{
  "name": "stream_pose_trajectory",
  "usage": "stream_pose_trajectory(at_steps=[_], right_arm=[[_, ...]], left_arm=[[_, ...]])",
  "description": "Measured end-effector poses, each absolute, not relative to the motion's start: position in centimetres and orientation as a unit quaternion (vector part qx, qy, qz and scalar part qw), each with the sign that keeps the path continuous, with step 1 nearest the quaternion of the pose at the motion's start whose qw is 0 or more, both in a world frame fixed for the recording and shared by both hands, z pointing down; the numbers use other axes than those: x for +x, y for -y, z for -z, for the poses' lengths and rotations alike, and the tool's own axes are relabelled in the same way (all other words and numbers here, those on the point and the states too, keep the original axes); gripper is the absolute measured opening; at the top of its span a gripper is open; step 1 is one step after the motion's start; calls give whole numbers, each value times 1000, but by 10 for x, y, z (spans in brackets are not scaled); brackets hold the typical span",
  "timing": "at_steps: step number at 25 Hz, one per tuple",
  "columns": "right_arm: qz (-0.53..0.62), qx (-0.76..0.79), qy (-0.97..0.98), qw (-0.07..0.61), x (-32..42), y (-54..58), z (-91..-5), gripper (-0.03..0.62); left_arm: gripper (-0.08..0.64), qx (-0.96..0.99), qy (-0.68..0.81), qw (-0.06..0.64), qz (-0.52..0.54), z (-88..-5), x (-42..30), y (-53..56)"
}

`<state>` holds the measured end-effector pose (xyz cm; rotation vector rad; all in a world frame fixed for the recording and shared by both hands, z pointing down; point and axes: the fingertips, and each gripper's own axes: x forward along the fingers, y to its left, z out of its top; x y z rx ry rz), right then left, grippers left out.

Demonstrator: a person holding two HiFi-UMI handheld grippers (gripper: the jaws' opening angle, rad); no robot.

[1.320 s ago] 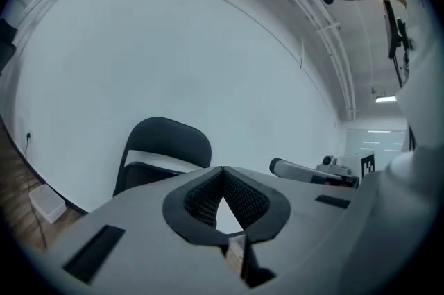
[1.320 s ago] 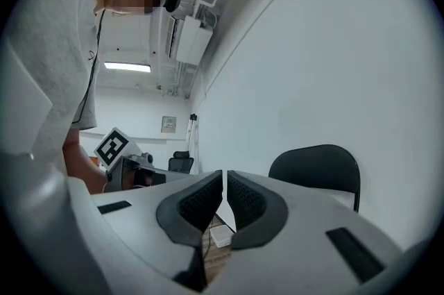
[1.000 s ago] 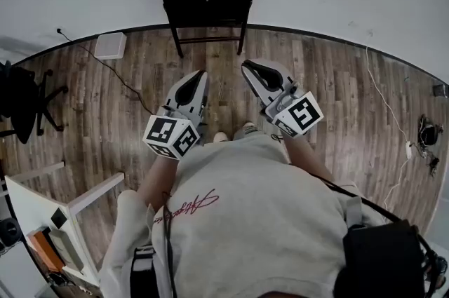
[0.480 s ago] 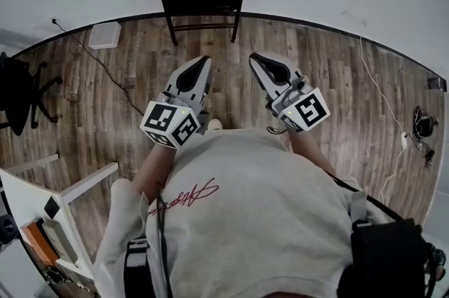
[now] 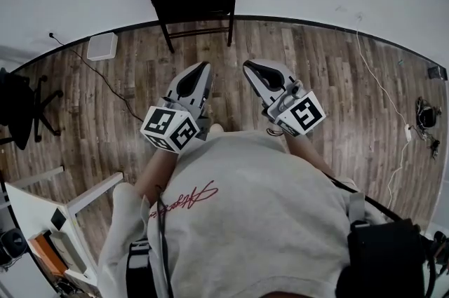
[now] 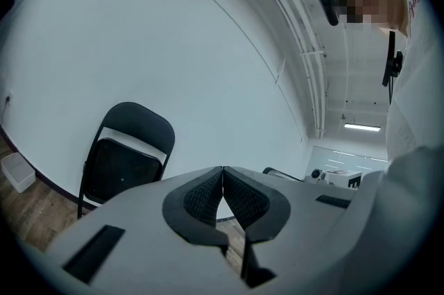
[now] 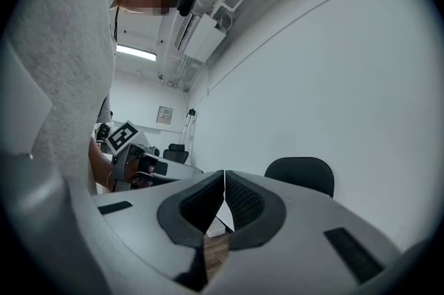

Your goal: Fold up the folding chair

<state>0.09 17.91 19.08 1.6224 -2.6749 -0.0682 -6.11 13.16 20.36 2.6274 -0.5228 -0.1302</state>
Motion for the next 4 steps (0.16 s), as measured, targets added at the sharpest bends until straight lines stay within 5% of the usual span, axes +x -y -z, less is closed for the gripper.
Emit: stream_pose_trajectory(at_steps=[4], right_arm=[[14, 520, 854, 7, 7, -183, -195, 18]], left_arm=[[17, 955, 178, 232, 41, -206, -51, -136]])
